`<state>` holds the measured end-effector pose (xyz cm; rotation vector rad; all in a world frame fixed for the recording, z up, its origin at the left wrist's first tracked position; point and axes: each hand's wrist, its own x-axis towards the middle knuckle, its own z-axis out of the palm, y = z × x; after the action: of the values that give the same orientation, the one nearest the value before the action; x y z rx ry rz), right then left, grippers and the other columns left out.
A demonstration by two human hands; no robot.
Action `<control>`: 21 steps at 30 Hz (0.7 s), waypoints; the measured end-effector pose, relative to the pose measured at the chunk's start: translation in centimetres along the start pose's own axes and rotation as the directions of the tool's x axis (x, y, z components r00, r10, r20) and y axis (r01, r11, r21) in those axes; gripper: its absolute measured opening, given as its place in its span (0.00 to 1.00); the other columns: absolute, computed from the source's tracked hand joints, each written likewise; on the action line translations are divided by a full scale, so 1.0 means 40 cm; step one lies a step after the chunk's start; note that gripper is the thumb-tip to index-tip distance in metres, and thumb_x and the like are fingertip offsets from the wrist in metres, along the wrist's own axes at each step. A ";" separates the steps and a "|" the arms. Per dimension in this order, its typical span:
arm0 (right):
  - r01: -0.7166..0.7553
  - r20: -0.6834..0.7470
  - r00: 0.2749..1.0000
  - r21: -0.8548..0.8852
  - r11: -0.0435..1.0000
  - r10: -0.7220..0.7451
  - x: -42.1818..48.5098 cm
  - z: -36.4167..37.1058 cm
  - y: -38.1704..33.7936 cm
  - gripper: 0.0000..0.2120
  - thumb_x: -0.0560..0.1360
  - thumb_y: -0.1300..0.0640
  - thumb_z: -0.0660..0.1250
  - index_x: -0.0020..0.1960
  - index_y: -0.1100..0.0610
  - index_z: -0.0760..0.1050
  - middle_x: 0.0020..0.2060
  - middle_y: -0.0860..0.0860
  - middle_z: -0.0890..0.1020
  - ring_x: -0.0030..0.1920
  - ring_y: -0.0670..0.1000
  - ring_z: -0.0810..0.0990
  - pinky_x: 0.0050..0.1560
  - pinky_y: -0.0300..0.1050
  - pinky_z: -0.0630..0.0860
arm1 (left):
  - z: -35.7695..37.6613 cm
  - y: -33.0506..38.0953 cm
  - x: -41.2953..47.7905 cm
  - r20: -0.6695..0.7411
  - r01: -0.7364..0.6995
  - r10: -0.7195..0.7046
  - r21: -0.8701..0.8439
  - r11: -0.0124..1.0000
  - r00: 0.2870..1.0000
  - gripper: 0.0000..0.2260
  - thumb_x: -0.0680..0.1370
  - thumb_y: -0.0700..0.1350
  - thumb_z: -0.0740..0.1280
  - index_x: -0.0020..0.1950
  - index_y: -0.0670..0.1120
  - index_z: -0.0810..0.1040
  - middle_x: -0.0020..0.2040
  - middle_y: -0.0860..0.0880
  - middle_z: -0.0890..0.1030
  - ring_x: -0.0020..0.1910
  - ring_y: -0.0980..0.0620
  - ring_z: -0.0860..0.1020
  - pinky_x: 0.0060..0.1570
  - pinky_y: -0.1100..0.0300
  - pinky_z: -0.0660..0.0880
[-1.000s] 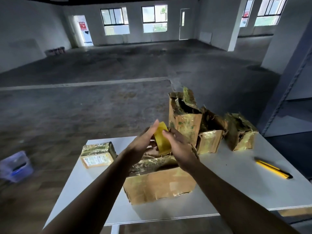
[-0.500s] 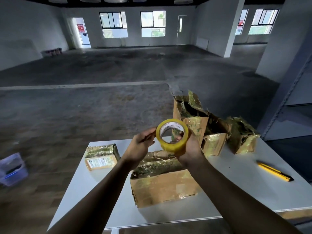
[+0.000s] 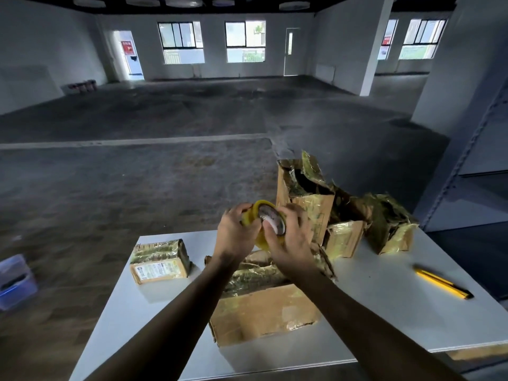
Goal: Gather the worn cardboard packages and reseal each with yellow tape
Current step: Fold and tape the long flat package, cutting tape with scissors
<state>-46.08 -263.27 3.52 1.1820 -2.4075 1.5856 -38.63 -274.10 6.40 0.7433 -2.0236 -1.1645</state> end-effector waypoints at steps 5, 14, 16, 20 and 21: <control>0.133 0.350 0.935 -0.178 0.975 -0.063 0.026 -0.027 0.034 0.21 0.81 0.49 0.63 0.71 0.54 0.67 0.65 0.53 0.73 0.67 0.54 0.69 0.66 0.48 0.66 | 0.007 0.009 0.008 -0.038 0.113 -0.119 -0.126 0.986 0.992 0.06 0.77 0.45 0.71 0.52 0.52 0.78 0.42 0.58 0.81 0.41 0.58 0.81 0.33 0.67 0.77; -0.134 0.242 0.966 0.166 0.977 0.092 0.033 -0.034 0.028 0.08 0.82 0.51 0.58 0.56 0.53 0.73 0.41 0.47 0.76 0.40 0.41 0.74 0.40 0.40 0.68 | -0.001 0.014 0.014 0.135 0.193 -0.155 -0.344 0.919 0.979 0.05 0.81 0.45 0.66 0.55 0.46 0.79 0.51 0.47 0.83 0.44 0.58 0.83 0.40 0.62 0.80; -0.126 0.230 0.971 0.258 0.958 0.065 0.026 -0.040 0.016 0.03 0.83 0.57 0.60 0.53 0.53 0.73 0.40 0.46 0.75 0.38 0.37 0.73 0.39 0.35 0.68 | -0.002 0.002 0.028 0.181 0.378 -0.332 -0.482 0.790 0.926 0.13 0.82 0.48 0.65 0.58 0.39 0.79 0.53 0.41 0.84 0.49 0.49 0.84 0.44 0.59 0.80; -0.113 0.291 0.957 0.334 0.936 0.011 0.014 -0.038 0.001 0.06 0.82 0.62 0.60 0.49 0.53 0.73 0.39 0.46 0.75 0.37 0.35 0.73 0.40 0.28 0.70 | -0.022 0.014 0.021 0.380 0.563 -0.417 -0.513 0.647 0.826 0.15 0.81 0.53 0.66 0.57 0.41 0.80 0.47 0.46 0.83 0.42 0.57 0.83 0.40 0.65 0.77; -0.114 0.322 0.947 0.336 0.935 0.000 0.011 -0.039 0.000 0.07 0.82 0.62 0.60 0.49 0.52 0.73 0.39 0.46 0.76 0.37 0.36 0.73 0.41 0.29 0.70 | -0.025 0.012 0.022 0.383 0.539 -0.384 -0.512 0.669 0.840 0.09 0.83 0.47 0.64 0.57 0.43 0.77 0.45 0.49 0.79 0.36 0.64 0.80 0.36 0.72 0.74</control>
<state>-46.95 -262.28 4.46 1.5460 -2.4204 2.0554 -38.43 -275.06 7.42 0.8280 -1.4918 -2.1725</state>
